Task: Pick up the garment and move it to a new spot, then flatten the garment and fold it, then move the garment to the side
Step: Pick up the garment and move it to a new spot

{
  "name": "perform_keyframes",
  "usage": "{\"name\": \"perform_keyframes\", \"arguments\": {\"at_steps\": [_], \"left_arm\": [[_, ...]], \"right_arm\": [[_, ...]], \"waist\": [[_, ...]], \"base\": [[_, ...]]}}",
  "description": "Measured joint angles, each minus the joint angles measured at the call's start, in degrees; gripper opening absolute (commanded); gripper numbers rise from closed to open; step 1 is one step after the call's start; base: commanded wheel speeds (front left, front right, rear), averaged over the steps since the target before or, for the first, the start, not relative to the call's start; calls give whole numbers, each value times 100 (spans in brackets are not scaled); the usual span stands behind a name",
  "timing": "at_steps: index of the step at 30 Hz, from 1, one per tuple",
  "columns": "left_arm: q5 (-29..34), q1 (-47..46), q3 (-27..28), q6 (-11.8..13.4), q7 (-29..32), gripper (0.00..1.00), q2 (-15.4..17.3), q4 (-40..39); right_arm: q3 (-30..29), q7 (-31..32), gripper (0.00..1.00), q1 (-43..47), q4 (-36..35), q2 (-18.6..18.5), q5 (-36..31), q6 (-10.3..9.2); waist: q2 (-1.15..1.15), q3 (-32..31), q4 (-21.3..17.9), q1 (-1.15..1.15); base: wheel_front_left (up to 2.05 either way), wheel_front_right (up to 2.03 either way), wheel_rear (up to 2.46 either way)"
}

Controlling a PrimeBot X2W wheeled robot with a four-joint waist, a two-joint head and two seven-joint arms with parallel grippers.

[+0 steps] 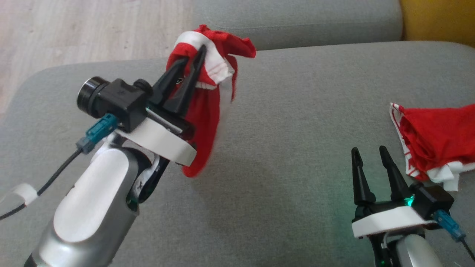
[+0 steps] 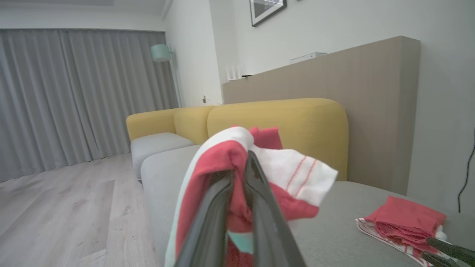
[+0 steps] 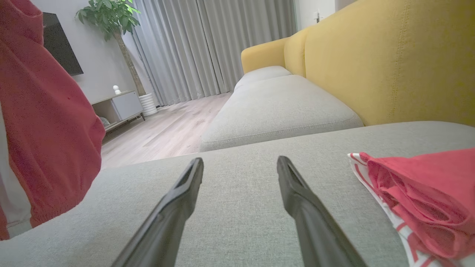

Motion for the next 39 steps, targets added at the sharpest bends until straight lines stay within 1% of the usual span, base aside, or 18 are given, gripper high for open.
{"name": "perform_keyframes", "arguments": {"at_steps": [3, 7, 9, 14, 18, 21, 23, 24, 27, 29, 30, 31, 32, 36, 39], "left_arm": [[2, -1, -113, -57, 225, 0, 79, -122], [2, -2, -344, -252, 635, 0, 242, -137], [-4, -2, -487, -348, 904, 0, 363, -93], [-66, -136, -732, -501, 1293, 0, 584, 142], [-164, -589, -1048, -602, 1541, 0, 695, 480], [-257, -1083, -1361, -613, 1664, 0, 789, 801], [-389, -1438, -1742, -649, 1726, 0, 889, 1006], [-389, -1438, -1742, -649, 1726, 0, 889, 1006], [-573, -1957, -2342, -649, 1729, 0, 1033, 1341], [-737, -2269, -2606, -649, 1666, 0, 1080, 1636], [-800, -2425, -2730, -649, 1605, 4, 1094, 1795], [-831, -2577, -2853, -649, 1526, 45, 1102, 1951], [-835, -2708, -2927, -649, 1399, 100, 1094, 2113], [-817, -3098, -2940, -645, 776, 100, 913, 2889], [-575, -3237, -2909, -417, 208, 100, 670, 3407]], "right_arm": [[-13, 0, 100, -8, -20, 0, 15, -1], [-8, 0, 100, -68, -58, 0, 74, -1], [3, -1, 100, -142, -76, 0, 115, -1], [116, -1, 100, -378, -182, 0, 227, -1], [318, -1, 100, -540, -291, -1, 349, -1], [527, -1, 100, -691, -357, -3, 458, -1], [641, -1, 100, -783, -415, -2, 559, -1], [641, -1, 100, -783, -415, -2, 559, -1], [750, -1, 100, -876, -466, -5, 679, -1], [800, -2, 100, -887, -470, -4, 721, 0], [811, -2, 100, -887, -472, -4, 749, 0], [820, -2, 100, -888, -472, -4, 757, -1], [829, -2, 100, -890, -472, -4, 758, -1], [840, -2, 100, -928, -475, -4, 798, -1], [822, -2, 100, -950, -476, -4, 797, -1]], "waist": [[0, 61, -94, 0], [0, 168, -275, 0], [0, 229, -392, 1], [0, 427, -745, 1], [0, 644, -1078, 1], [0, 835, -1358, 1], [0, 968, -1547, 1], [0, 968, -1547, 1], [0, 1175, -1817, 2], [0, 1302, -1977, 2], [0, 1365, -2050, 2], [0, 1422, -2116, 2], [0, 1472, -2173, 2], [0, 1611, -2310, 2], [0, 1621, -2257, 1]], "base": [[0, 0, 0], [0, 0, 0], [0, 0, 0], [0, 0, 0], [0, 0, 0], [0, 0, 0], [0, 0, 0], [0, 0, 0], [0, 0, 0], [0, 0, 0], [0, 0, 0], [0, 0, 0], [0, 0, 0], [0, 0, 0], [0, 0, 0]]}}
